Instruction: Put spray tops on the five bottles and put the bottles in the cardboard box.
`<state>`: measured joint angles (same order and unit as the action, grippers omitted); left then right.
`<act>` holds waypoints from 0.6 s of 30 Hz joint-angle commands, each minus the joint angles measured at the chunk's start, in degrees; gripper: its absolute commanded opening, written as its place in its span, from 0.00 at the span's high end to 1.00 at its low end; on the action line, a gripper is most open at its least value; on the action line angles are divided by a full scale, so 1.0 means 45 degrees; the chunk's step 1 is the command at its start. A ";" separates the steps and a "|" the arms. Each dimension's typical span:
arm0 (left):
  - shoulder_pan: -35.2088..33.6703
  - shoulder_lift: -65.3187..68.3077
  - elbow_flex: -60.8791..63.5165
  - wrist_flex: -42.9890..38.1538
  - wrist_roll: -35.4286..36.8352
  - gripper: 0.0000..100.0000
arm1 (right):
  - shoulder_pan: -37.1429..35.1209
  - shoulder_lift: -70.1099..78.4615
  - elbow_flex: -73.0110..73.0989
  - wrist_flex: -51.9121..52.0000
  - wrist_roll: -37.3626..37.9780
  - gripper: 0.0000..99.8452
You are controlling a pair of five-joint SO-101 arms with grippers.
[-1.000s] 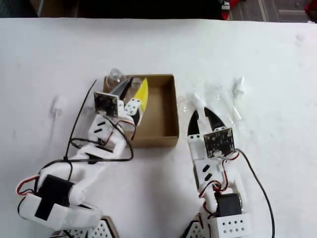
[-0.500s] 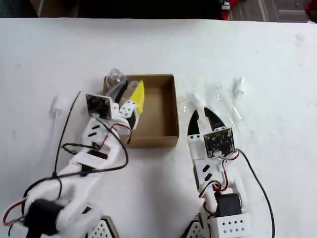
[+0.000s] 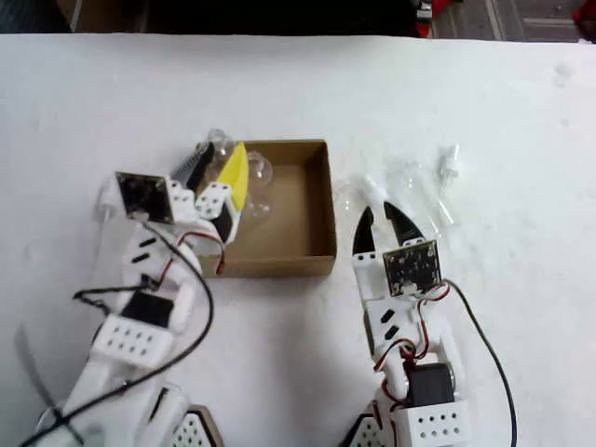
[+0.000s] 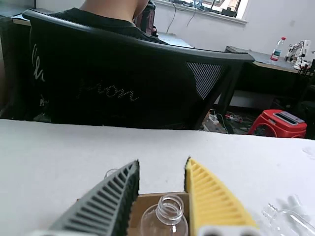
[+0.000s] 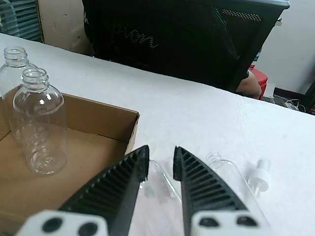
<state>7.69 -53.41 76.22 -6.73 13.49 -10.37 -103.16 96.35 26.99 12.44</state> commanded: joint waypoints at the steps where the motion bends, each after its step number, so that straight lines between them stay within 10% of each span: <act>1: -0.0225 -0.3429 -0.1309 0.4005 0.0156 0.85 | -0.0147 -0.0010 0.0098 0.0088 0.0117 0.93; 8: -0.0733 -0.4933 -0.5783 1.1350 0.0059 0.85 | -0.0147 -0.0010 0.0098 0.0088 0.0117 0.93; 18: -0.2823 -0.0635 -0.9573 1.5414 -0.1328 0.86 | -0.0147 -0.0010 0.0098 0.0088 0.0117 0.93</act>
<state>1.54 -65.71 40.53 59.74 8.40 -10.37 -103.16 96.35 26.99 12.44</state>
